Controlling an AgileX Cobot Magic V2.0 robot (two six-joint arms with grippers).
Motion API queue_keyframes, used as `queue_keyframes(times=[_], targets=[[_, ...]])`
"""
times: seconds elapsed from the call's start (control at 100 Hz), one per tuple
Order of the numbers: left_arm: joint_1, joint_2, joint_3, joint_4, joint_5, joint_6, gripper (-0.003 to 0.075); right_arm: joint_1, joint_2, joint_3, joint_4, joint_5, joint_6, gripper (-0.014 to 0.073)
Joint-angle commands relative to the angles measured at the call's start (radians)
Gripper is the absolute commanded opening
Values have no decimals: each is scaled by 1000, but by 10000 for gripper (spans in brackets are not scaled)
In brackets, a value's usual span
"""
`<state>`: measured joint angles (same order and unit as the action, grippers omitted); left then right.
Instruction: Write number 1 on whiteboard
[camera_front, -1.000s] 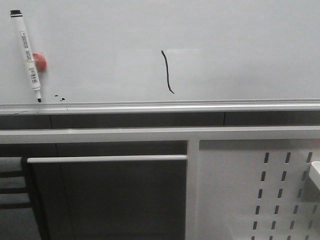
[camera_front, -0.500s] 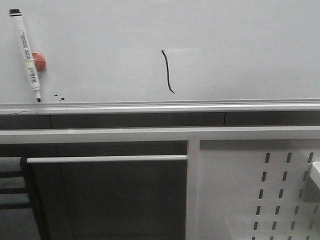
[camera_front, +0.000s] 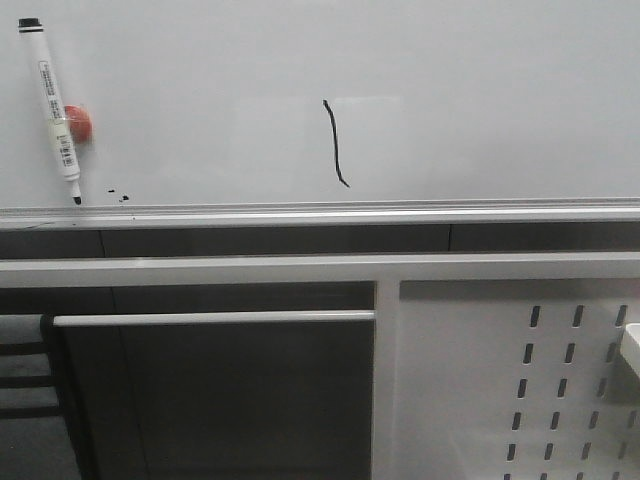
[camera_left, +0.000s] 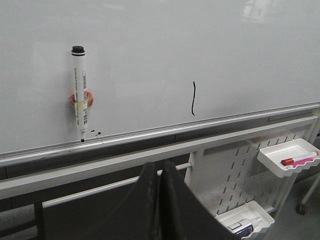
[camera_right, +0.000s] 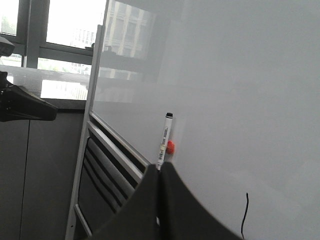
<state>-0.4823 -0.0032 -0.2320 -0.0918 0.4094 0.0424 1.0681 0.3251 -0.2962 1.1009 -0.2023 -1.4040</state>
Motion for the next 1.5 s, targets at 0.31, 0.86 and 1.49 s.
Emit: queue_keyframes(times=[0.31, 0.86, 1.49], targets=[[-5, -30, -27, -13, -75, -2, -21, -4, 3, -26, -6, -25, -9, -49], [-5, -30, -27, -13, -75, -2, -21, -4, 3, -26, 13, -35, -9, -49], [-5, -30, -27, -13, -75, -2, -21, -5, 3, 8, -905, 6, 864, -49]])
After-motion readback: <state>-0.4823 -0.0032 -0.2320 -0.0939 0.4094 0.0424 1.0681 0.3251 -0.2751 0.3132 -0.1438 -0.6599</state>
